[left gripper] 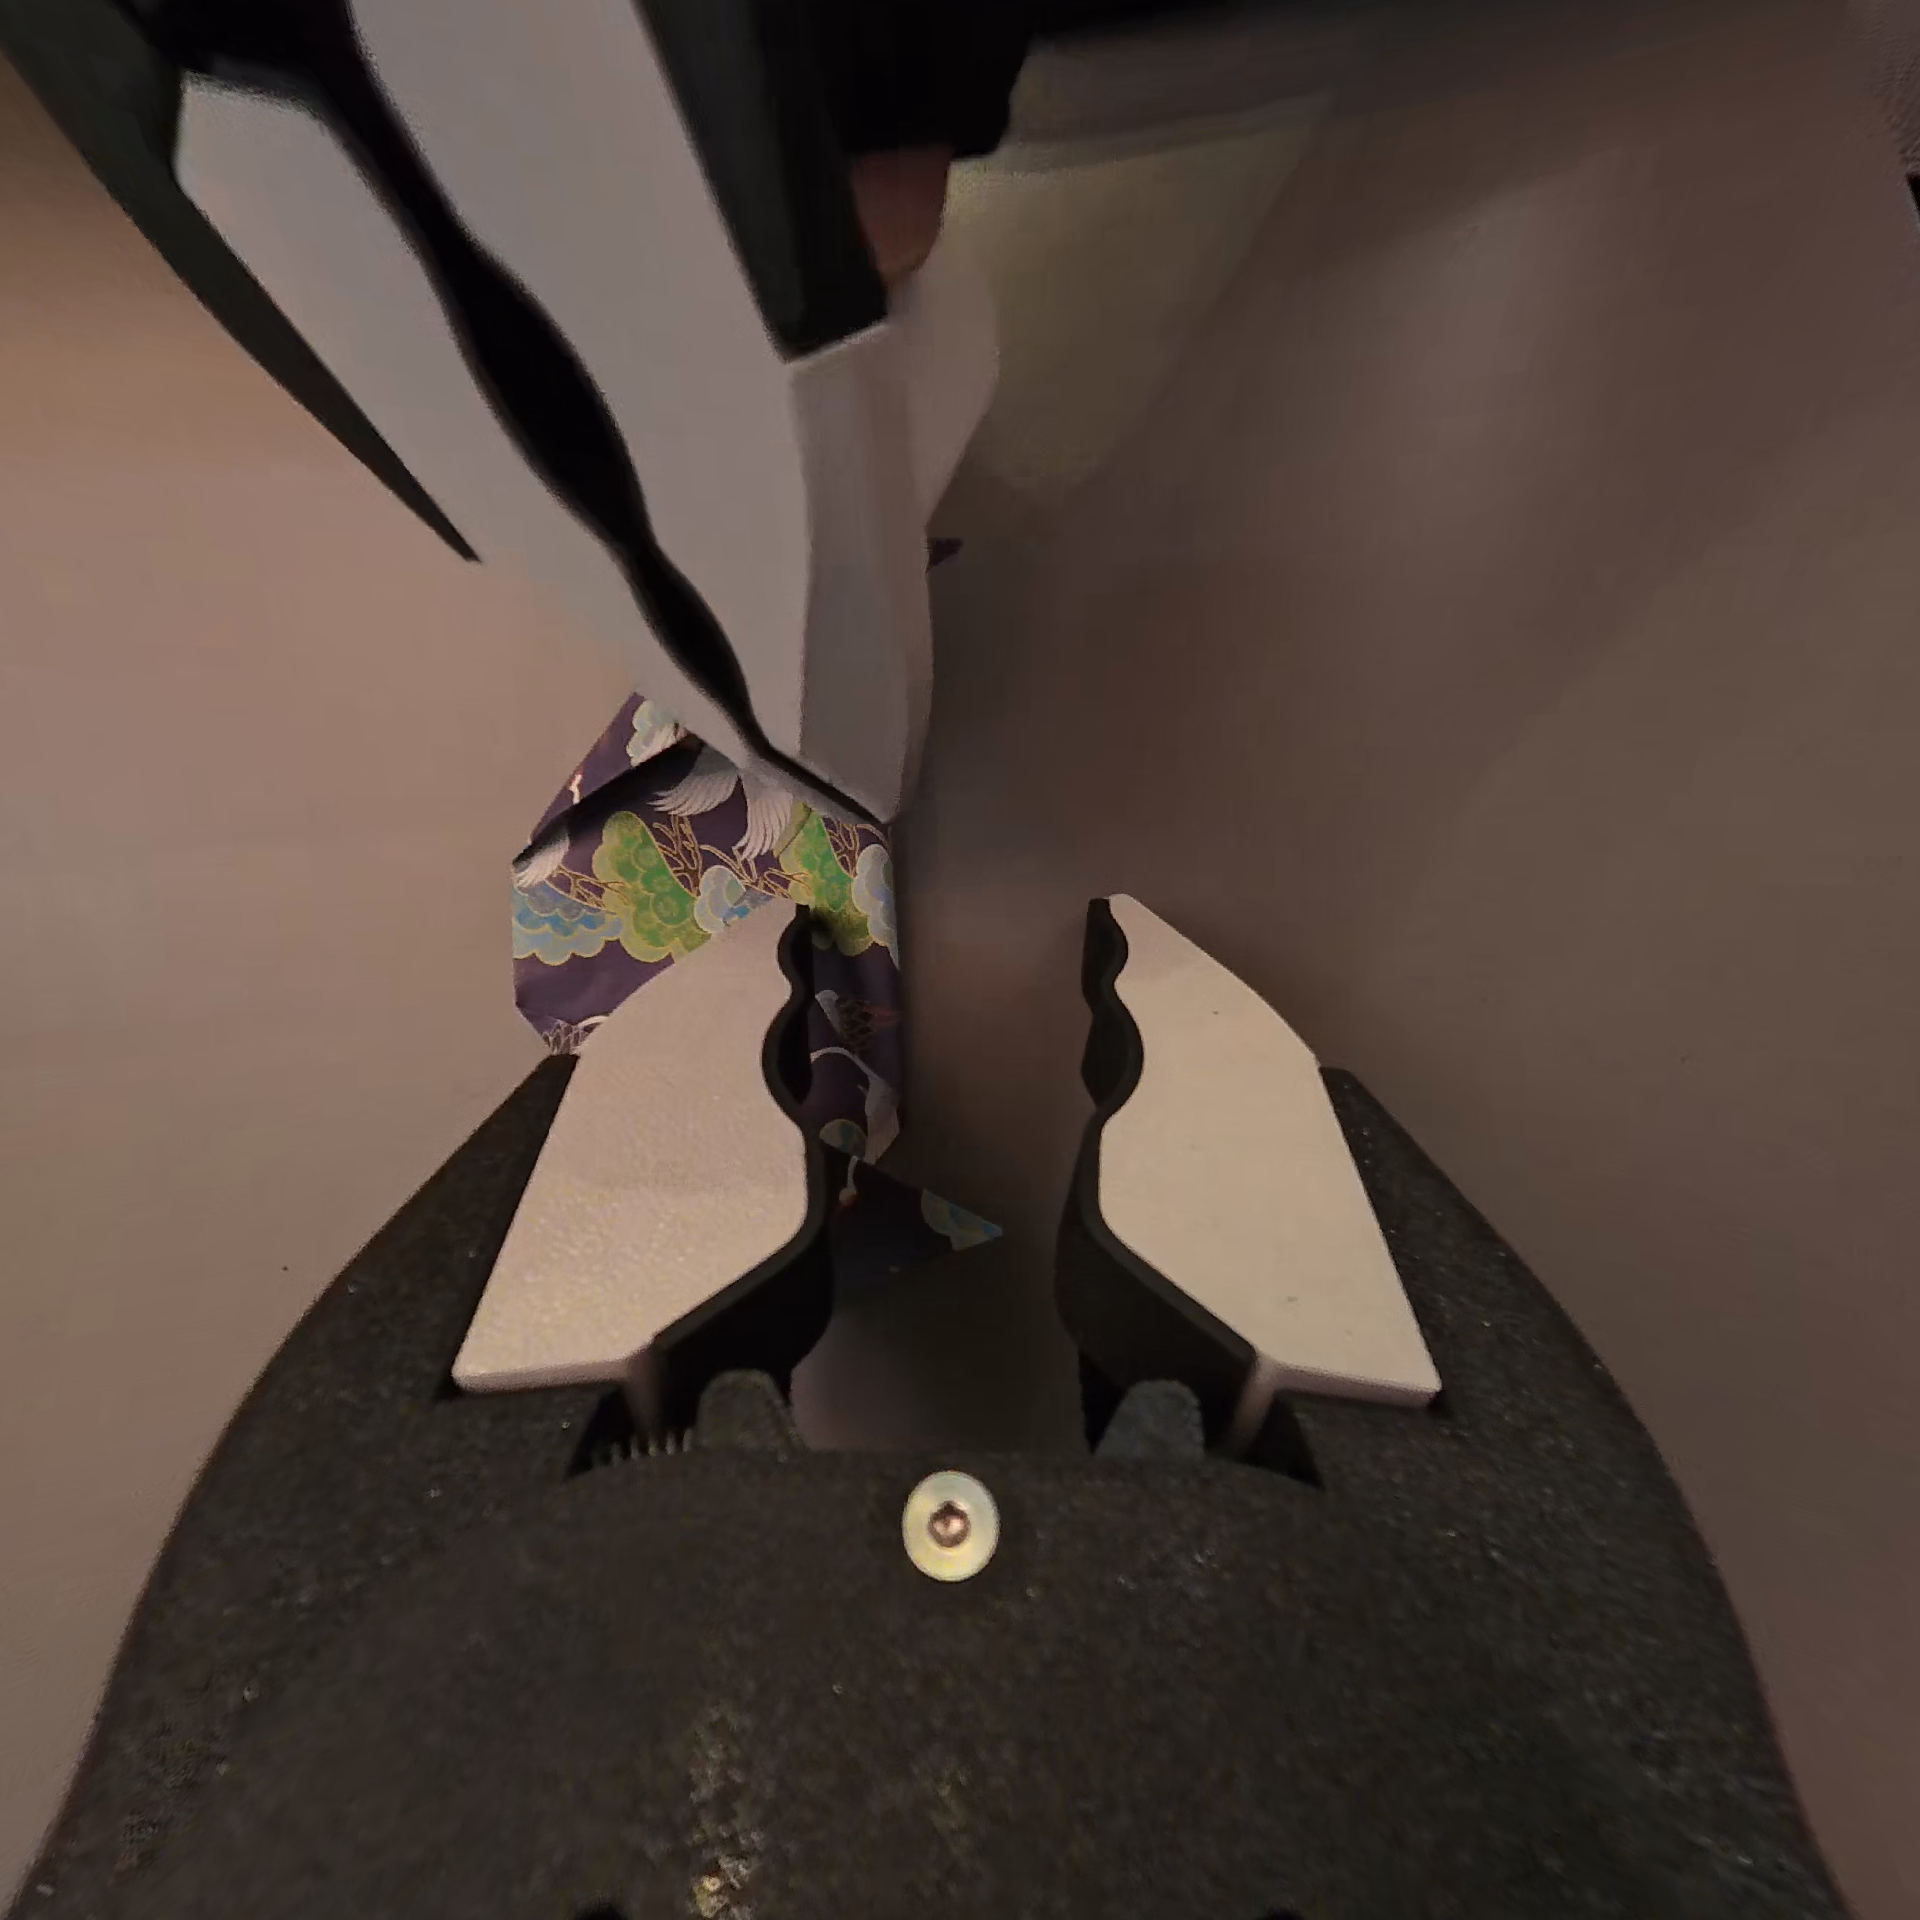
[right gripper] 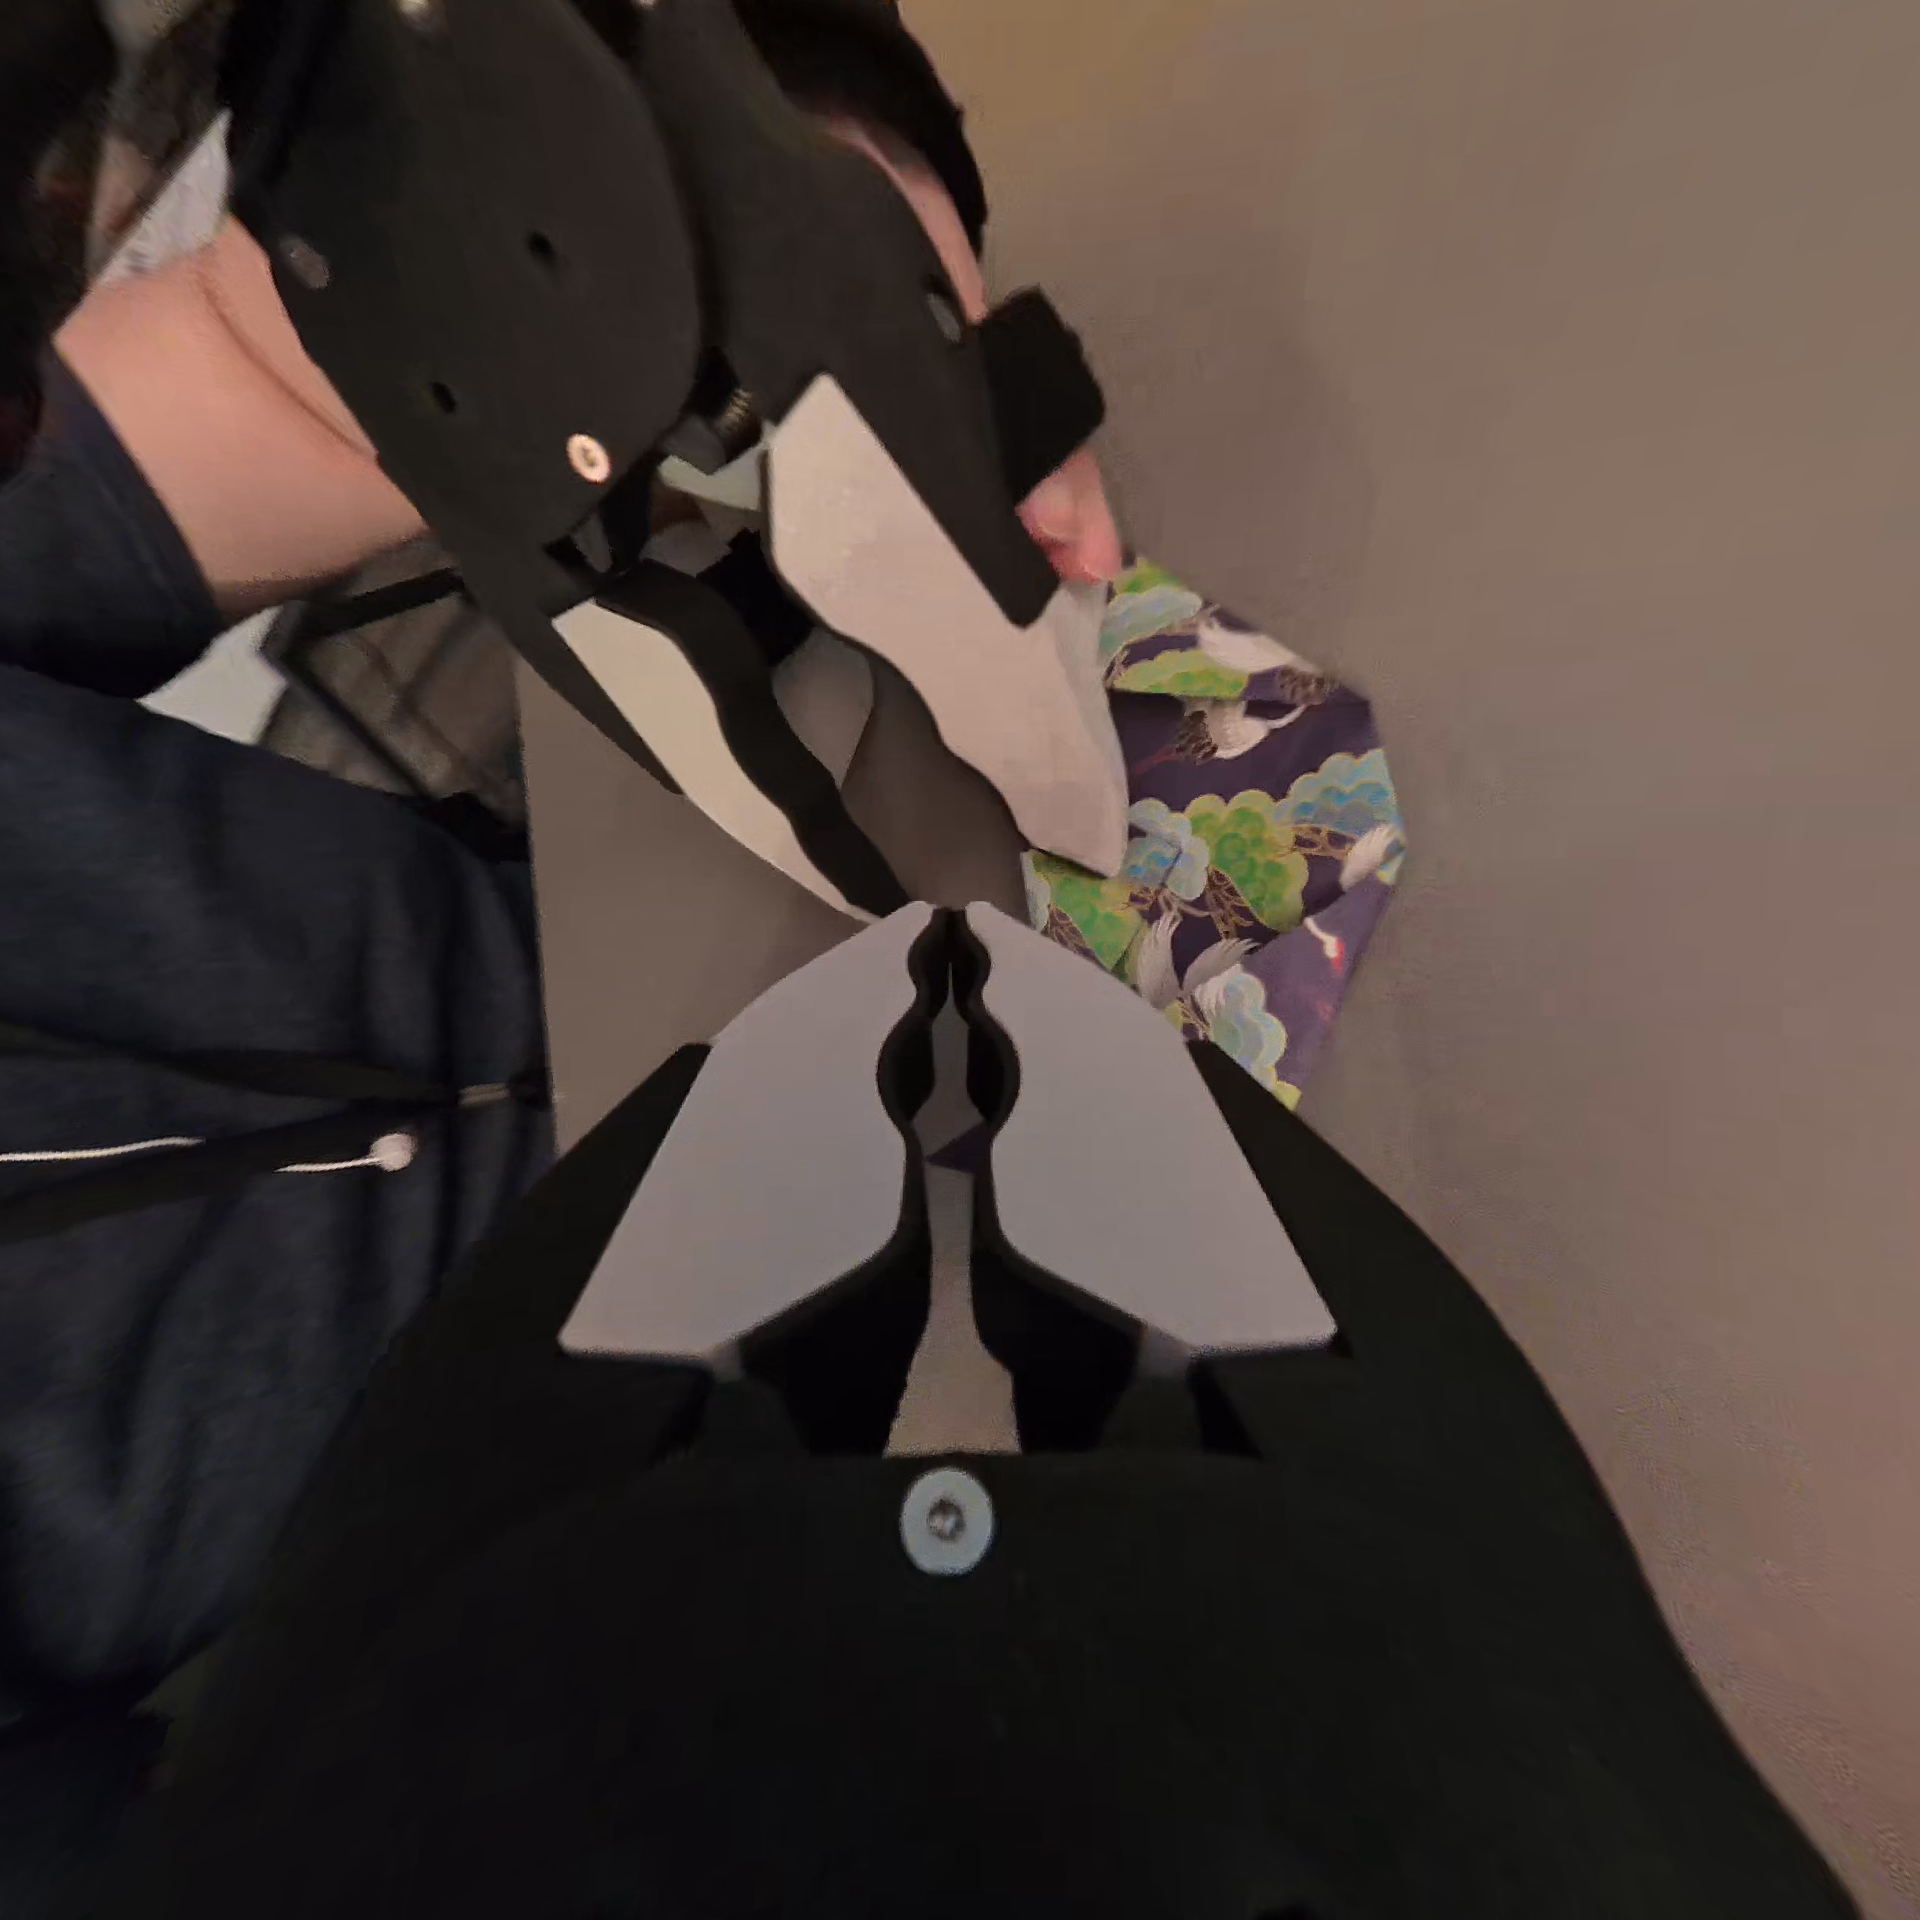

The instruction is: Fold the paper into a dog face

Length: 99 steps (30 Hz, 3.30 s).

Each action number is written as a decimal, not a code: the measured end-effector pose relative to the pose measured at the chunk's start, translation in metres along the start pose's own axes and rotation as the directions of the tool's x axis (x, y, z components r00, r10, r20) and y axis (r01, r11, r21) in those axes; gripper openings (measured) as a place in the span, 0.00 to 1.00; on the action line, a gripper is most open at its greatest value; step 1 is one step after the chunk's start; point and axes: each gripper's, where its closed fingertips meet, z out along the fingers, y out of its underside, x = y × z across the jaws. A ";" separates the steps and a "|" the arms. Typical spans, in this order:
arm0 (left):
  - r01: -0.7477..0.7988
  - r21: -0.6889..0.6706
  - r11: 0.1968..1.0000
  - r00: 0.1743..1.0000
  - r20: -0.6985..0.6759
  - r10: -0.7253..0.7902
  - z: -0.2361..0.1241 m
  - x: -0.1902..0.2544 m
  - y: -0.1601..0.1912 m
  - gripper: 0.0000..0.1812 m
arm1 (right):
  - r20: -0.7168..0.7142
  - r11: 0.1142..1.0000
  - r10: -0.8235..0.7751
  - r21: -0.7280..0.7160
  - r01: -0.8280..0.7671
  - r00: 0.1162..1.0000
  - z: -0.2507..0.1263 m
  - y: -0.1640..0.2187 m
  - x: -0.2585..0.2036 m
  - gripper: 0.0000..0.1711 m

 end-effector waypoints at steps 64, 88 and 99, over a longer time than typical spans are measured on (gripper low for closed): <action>0.023 0.019 1.000 1.000 0.019 -0.023 -0.001 -0.005 0.001 0.20 | 0.103 0.897 0.377 -0.288 -0.335 0.921 0.016 0.024 0.010 0.01; 0.018 0.025 1.000 1.000 0.019 -0.018 -0.001 -0.003 0.001 0.20 | 0.105 0.900 0.362 -0.299 -0.318 0.926 0.009 0.037 0.007 0.01; 0.019 0.028 0.999 1.000 0.020 -0.020 0.000 -0.001 0.000 0.20 | 0.104 0.950 0.292 -0.145 -0.276 0.951 0.012 0.002 0.021 0.00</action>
